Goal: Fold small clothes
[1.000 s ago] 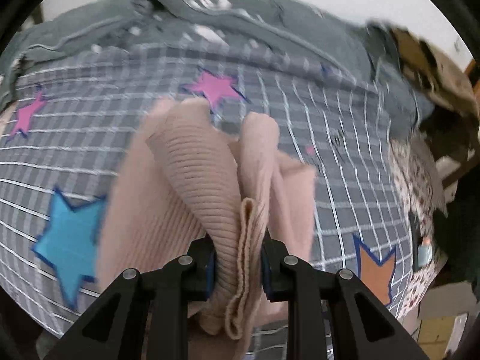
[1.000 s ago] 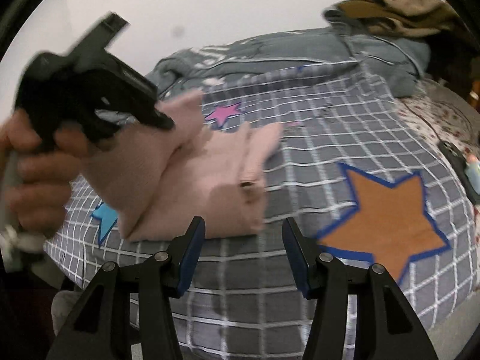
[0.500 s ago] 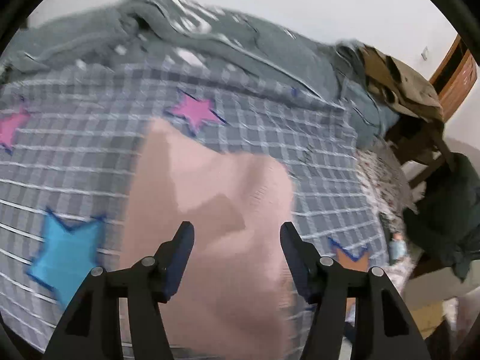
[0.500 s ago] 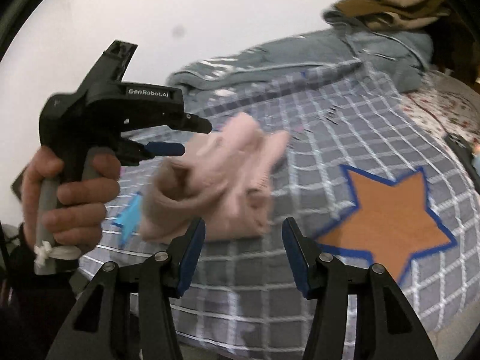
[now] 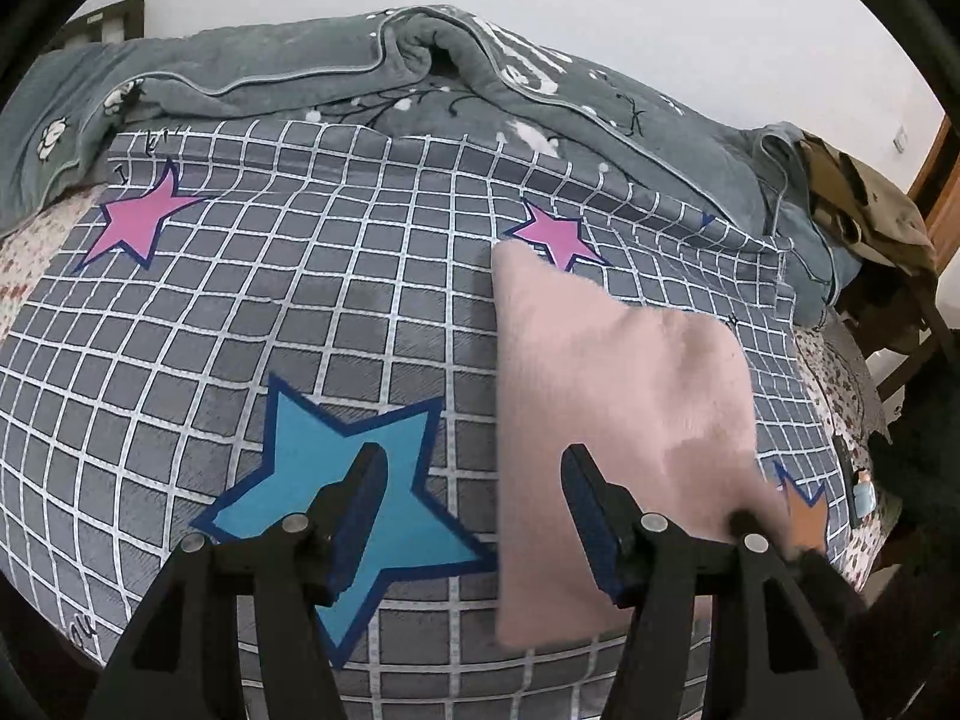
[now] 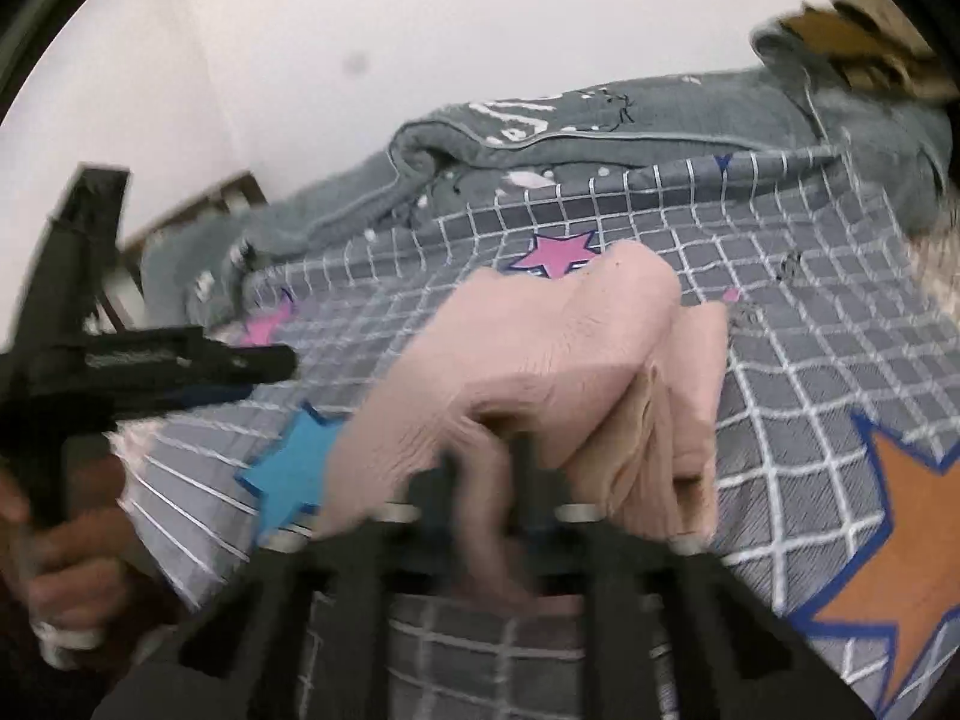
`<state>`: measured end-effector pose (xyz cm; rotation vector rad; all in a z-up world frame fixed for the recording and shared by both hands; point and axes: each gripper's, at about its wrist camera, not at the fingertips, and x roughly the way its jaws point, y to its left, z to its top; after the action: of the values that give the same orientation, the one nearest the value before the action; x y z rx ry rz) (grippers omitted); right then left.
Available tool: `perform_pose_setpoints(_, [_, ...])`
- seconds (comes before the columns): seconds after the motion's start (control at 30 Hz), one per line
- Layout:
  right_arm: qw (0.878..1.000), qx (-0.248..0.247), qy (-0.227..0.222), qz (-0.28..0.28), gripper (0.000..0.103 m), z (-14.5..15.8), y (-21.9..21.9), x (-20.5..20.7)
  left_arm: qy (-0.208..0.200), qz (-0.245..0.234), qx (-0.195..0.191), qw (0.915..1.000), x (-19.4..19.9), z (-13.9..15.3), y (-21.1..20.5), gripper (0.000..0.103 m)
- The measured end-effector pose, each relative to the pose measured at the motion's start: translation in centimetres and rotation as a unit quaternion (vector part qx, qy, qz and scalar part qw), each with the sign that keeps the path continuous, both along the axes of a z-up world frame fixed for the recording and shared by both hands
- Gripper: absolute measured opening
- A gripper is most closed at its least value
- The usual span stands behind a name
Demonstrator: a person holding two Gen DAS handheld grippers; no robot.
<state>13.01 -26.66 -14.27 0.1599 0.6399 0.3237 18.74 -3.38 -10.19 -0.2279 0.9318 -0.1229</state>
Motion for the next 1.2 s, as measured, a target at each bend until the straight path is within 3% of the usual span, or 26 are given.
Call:
perform_pose_setpoints(0.13, [0.998,0.04,-0.032,-0.044,0.006,0.9,-4.5,-2.9,-0.01,-0.021,0.005,0.9997,-0.7,-1.0,-0.8,0.058])
perform_pose_setpoints(0.23, [0.995,0.061,0.006,-0.074,0.006,-1.6,-6.8,-2.7,-0.014,-0.044,-0.007,0.9989,-1.1,-1.9,-2.1,0.058])
perform_pose_setpoints(0.3, [0.996,0.053,0.049,-0.06,0.006,-4.0,-6.6,-1.8,-0.005,-0.056,-0.008,0.9984,-1.0,-3.0,-3.0,0.058])
perform_pose_setpoints(0.4, [0.997,0.033,0.049,-0.051,0.008,-4.4,-6.0,-2.2,-0.004,-0.058,0.021,0.9981,-1.0,-4.2,-4.4,0.059])
perform_pose_setpoints(0.53, [0.998,0.042,0.019,-0.051,0.042,-1.8,-6.8,-2.4,-0.014,-0.063,0.024,0.9976,-1.1,-4.3,-4.2,0.059])
perform_pose_setpoints(0.67, [0.996,0.066,0.005,-0.055,0.057,0.0,-7.1,-0.2,-0.009,-0.071,-0.012,0.9974,-0.7,-4.3,-3.3,0.059])
perform_pose_setpoints(0.8, [0.994,0.063,0.045,-0.073,0.056,-1.1,-5.9,3.7,-0.018,-0.082,-0.017,0.9964,-0.8,-4.4,-3.0,0.059])
perform_pose_setpoints(0.83, [0.994,0.056,0.056,-0.078,0.049,-1.6,-5.6,4.5,-0.021,-0.085,-0.017,0.996,-0.8,-4.4,-3.0,0.059])
perform_pose_setpoints(0.87, [0.994,0.048,0.06,-0.079,0.031,-1.9,-5.3,4.8,-0.024,-0.089,-0.019,0.9956,-0.8,-4.3,-3.0,0.059])
perform_pose_setpoints(0.97, [0.999,-0.008,-0.002,-0.042,0.02,-0.7,-4.4,3.9,-0.036,-0.107,-0.032,0.9931,-1.0,-4.1,-2.9,0.059])
perform_pose_setpoints(1.03, [0.998,0.034,-0.028,-0.053,0.02,0.1,-6.4,3.3,-0.047,-0.118,-0.038,0.9912,-1.3,-3.9,-2.9,0.059])
perform_pose_setpoints(1.1, [0.994,0.072,0.012,-0.086,0.02,-1.5,-8.9,4.5,-0.053,-0.12,-0.046,0.9903,-1.3,-3.7,-3.2,0.059])
perform_pose_setpoints(1.2, [0.992,0.053,0.053,-0.101,0.023,-4.2,-9.3,5.6,-0.044,-0.12,-0.048,0.9906,-1.0,-3.8,-3.8,0.059])
